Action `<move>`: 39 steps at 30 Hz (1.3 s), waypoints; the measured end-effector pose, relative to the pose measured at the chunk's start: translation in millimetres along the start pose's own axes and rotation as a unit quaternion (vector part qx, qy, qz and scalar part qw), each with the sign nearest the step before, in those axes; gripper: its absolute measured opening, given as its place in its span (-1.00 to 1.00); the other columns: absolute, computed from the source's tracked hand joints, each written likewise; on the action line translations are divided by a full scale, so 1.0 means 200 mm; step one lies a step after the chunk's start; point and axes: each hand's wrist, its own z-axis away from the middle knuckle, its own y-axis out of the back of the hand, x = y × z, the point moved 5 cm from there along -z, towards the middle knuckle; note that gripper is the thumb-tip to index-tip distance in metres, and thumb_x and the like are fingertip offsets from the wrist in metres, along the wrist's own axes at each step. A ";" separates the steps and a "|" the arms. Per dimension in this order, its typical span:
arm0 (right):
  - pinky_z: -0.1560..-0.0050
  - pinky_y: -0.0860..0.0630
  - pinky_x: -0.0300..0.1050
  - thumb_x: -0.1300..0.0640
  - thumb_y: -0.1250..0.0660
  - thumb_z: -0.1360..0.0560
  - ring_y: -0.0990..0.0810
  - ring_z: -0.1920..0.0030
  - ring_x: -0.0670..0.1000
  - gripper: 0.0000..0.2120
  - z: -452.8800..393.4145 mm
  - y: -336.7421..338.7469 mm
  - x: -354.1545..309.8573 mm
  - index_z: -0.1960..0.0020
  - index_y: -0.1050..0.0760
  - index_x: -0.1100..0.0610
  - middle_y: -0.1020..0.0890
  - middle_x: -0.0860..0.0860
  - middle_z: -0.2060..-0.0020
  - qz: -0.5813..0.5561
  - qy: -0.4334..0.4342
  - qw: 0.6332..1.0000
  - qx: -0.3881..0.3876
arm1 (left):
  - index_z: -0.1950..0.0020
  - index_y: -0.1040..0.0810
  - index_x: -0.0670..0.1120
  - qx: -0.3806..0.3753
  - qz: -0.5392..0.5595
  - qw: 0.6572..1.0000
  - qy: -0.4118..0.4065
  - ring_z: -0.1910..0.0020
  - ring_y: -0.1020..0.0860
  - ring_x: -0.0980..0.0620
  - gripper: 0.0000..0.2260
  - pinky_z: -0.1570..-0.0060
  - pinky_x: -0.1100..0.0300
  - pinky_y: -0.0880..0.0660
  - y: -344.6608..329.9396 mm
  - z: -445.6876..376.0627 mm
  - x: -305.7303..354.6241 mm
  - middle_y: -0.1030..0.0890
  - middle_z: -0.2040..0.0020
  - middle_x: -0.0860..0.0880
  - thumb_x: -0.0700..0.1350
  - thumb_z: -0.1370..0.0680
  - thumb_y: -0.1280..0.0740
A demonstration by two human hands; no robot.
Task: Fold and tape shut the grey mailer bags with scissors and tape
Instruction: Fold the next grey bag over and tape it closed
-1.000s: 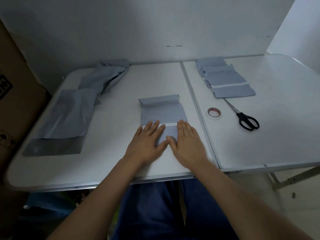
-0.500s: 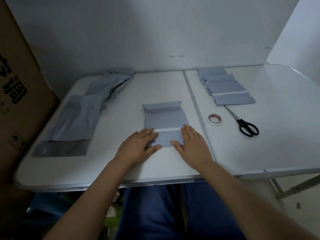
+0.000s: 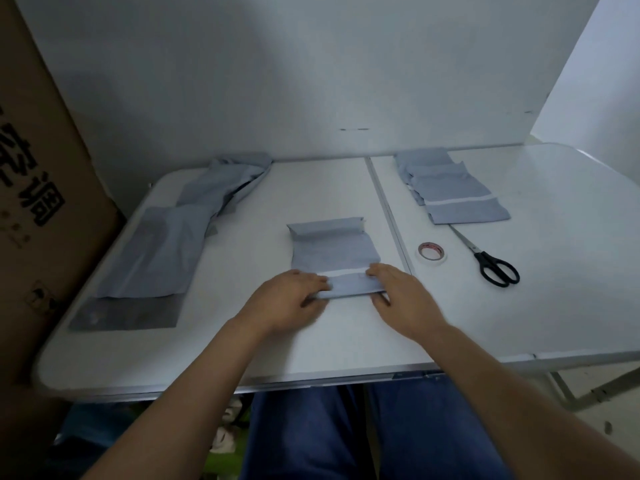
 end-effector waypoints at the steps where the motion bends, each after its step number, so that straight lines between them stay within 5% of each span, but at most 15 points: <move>1: -0.28 -0.44 -0.05 0.22 -0.34 -0.49 -0.56 -0.18 0.08 -0.62 -0.01 0.00 0.00 -0.30 -0.47 0.14 -0.57 0.04 -0.23 0.000 -0.009 1.000 0.000 | -0.24 -0.56 0.11 0.020 0.003 1.000 -0.001 -0.14 -0.54 0.01 -0.63 -0.10 0.03 -0.51 0.01 0.00 0.00 -0.59 -0.21 0.11 0.14 -0.54 -0.13; 5: -0.23 -0.38 -0.24 0.24 -0.32 -0.52 -0.57 -0.15 0.03 -0.65 -0.04 0.01 0.04 -0.30 -0.51 0.09 -0.60 0.01 -0.19 -0.053 -0.061 0.997 0.010 | -0.16 -0.63 0.13 0.098 0.145 0.982 0.070 0.12 -0.60 0.11 -0.80 0.07 0.18 -0.51 0.10 0.00 -0.03 -0.68 0.04 0.12 0.05 -0.59 -0.28; 8: -0.14 -0.37 -0.30 0.30 -0.33 -0.52 -0.59 -0.09 0.05 -0.74 -0.07 0.03 0.07 -0.18 -0.60 0.14 -0.65 0.06 -0.07 -0.096 -0.082 0.992 0.032 | -0.07 -0.66 0.14 0.113 0.226 0.962 0.105 0.09 -0.61 0.22 -0.84 0.04 0.26 -0.50 0.13 -0.02 -0.07 -0.67 0.06 0.24 0.08 -0.56 -0.33; 14: 0.04 -0.38 -0.49 0.41 -0.34 -0.44 -0.59 0.08 -0.05 -0.75 -0.13 0.07 0.07 -0.02 -0.68 0.20 -0.70 0.08 0.07 -0.165 -0.112 0.976 0.091 | -0.22 -0.56 0.23 0.028 0.149 0.982 0.114 -0.02 -0.51 0.14 -0.69 -0.10 0.23 -0.43 0.09 -0.01 -0.14 -0.52 0.09 0.26 0.12 -0.48 -0.42; 20: 0.22 -0.45 -0.25 0.30 -0.37 -0.47 -0.60 0.20 -0.02 -0.83 -0.17 0.05 0.11 0.06 -0.69 0.10 -0.67 0.01 0.23 -0.161 -0.132 0.975 0.079 | -0.09 -0.65 0.00 0.112 0.132 0.971 0.164 0.09 -0.59 -0.02 -0.84 0.10 0.11 -0.50 0.13 -0.04 -0.17 -0.66 0.09 -0.02 -0.07 -0.58 -0.30; 25: 0.33 -0.31 -0.10 0.33 -0.36 -0.44 -0.47 0.26 0.08 -0.82 -0.19 0.03 0.15 0.33 -0.55 0.16 -0.52 0.01 0.40 -0.123 -0.153 0.978 0.068 | -0.08 -0.65 0.07 0.128 0.180 0.957 0.186 0.22 -0.57 0.09 -0.85 0.19 0.18 -0.47 0.14 -0.06 -0.20 -0.66 0.14 0.07 -0.04 -0.58 -0.30; 28: 0.16 -0.42 -0.08 0.25 -0.37 -0.51 -0.54 0.19 0.04 -0.92 -0.21 0.08 0.13 0.12 -0.62 0.24 -0.62 0.08 0.22 -0.155 -0.163 0.970 0.093 | -0.12 -0.65 0.06 0.108 0.178 0.957 0.204 0.14 -0.60 0.05 -0.83 0.12 0.15 -0.51 0.15 -0.08 -0.21 -0.66 0.10 0.04 -0.03 -0.57 -0.32; 33: 0.23 -0.52 -0.25 0.19 -0.31 -0.56 -0.58 0.38 -0.17 -0.91 -0.25 0.20 0.09 0.03 -0.58 0.17 -0.65 0.05 0.31 -0.292 -0.192 0.927 0.135 | -0.03 -0.69 -0.06 0.171 0.191 0.947 0.193 0.15 -0.63 0.01 -0.81 0.12 0.10 -0.52 0.27 -0.13 -0.17 -0.69 0.13 -0.03 0.01 -0.54 -0.38; 37: 0.15 -0.60 -0.03 0.22 -0.27 -0.57 -0.69 0.30 0.02 -0.81 -0.32 0.34 0.11 0.14 -0.61 0.05 -0.68 0.01 0.33 -0.368 -0.181 0.893 0.184 | 0.02 -0.69 -0.07 0.176 0.235 0.944 0.153 0.14 -0.59 0.11 -0.85 0.14 0.16 -0.49 0.43 -0.25 -0.07 -0.68 0.13 0.02 -0.02 -0.54 -0.39; 39: 0.22 -0.62 -0.10 0.29 -0.25 -0.57 -0.70 0.31 0.06 -0.82 -0.34 0.43 0.13 0.12 -0.59 0.14 -0.67 0.09 0.30 -0.398 -0.182 0.877 0.201 | 0.01 -0.70 -0.06 0.154 0.237 0.949 0.140 0.11 -0.61 0.08 -0.85 0.10 0.12 -0.52 0.49 -0.32 -0.01 -0.69 0.10 0.02 -0.03 -0.54 -0.39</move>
